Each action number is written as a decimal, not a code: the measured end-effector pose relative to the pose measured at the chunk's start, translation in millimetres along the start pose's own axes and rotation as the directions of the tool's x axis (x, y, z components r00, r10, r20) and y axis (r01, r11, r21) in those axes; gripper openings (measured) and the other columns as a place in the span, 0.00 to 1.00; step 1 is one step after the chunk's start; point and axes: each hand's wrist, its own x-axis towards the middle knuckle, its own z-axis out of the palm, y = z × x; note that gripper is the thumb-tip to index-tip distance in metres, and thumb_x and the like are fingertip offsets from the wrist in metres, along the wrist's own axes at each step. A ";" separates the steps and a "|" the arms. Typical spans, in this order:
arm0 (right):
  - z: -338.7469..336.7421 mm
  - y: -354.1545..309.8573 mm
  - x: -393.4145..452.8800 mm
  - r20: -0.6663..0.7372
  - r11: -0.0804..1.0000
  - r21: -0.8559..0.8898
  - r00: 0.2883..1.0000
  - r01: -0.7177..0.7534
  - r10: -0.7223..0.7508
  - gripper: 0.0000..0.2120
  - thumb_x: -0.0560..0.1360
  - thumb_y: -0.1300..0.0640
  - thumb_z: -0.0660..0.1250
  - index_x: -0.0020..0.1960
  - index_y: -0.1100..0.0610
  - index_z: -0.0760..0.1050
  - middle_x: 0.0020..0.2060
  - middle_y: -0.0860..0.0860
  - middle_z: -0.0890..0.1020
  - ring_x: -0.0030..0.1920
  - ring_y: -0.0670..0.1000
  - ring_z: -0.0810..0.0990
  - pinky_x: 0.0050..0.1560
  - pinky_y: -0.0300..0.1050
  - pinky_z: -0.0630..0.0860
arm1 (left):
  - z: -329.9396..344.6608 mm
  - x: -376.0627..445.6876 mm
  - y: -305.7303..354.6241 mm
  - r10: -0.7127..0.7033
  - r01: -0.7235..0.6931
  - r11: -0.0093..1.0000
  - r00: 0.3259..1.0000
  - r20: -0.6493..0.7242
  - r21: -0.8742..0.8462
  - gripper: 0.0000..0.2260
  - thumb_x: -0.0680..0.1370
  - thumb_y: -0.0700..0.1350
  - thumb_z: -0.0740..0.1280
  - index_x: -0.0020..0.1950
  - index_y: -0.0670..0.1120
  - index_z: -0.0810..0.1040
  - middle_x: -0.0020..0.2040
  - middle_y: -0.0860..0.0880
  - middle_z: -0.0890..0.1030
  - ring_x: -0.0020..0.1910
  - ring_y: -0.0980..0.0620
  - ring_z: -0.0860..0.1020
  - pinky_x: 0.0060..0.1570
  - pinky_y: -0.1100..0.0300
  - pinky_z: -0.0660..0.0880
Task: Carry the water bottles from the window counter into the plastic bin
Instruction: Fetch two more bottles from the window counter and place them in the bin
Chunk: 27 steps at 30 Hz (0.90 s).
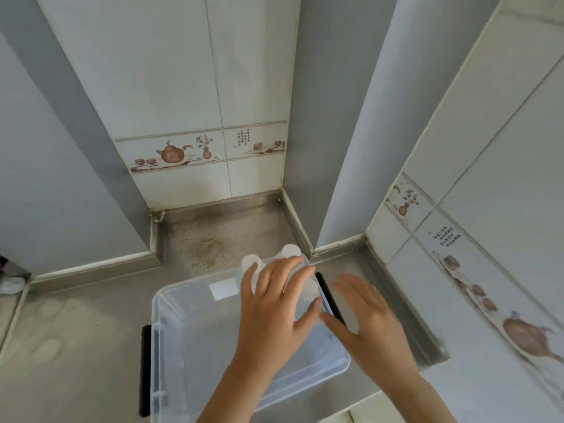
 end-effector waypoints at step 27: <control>-134.4 2.1 -357.3 -0.538 0.768 0.031 0.637 -0.639 0.552 0.20 0.75 0.46 0.61 0.64 0.51 0.77 0.65 0.45 0.76 0.68 0.49 0.71 0.60 0.52 0.74 | -17.8 -119.4 256.5 0.571 -0.482 0.804 0.788 0.229 -0.348 0.18 0.76 0.56 0.63 0.59 0.49 0.84 0.59 0.52 0.84 0.61 0.50 0.80 0.64 0.44 0.70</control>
